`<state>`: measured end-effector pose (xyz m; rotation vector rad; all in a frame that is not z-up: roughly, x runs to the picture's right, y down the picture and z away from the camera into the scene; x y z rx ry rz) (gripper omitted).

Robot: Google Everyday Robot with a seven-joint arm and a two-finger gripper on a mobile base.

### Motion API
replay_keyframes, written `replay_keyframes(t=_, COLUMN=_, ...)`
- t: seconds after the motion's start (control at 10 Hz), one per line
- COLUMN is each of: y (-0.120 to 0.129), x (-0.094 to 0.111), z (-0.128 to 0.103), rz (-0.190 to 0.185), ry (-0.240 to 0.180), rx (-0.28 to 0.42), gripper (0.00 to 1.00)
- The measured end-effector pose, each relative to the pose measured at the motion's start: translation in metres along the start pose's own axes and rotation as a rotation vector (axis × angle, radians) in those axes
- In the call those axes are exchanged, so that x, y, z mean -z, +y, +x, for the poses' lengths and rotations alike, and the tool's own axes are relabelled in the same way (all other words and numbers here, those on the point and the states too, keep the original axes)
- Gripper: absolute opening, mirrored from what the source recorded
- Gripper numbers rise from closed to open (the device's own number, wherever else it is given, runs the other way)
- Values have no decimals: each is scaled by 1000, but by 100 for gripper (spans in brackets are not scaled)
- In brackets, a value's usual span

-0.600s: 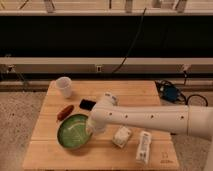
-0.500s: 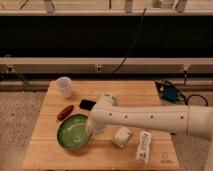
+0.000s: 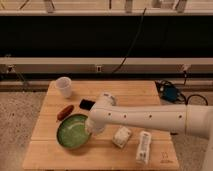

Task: Drag the ceramic bowl in a circle

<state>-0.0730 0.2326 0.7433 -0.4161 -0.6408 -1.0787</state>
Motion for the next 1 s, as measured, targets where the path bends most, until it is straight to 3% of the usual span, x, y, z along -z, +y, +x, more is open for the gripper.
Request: replay_keyframes(t=1.0, y=-5, x=-1, z=-9, rz=-8, ry=3, rx=4, gripper=2)
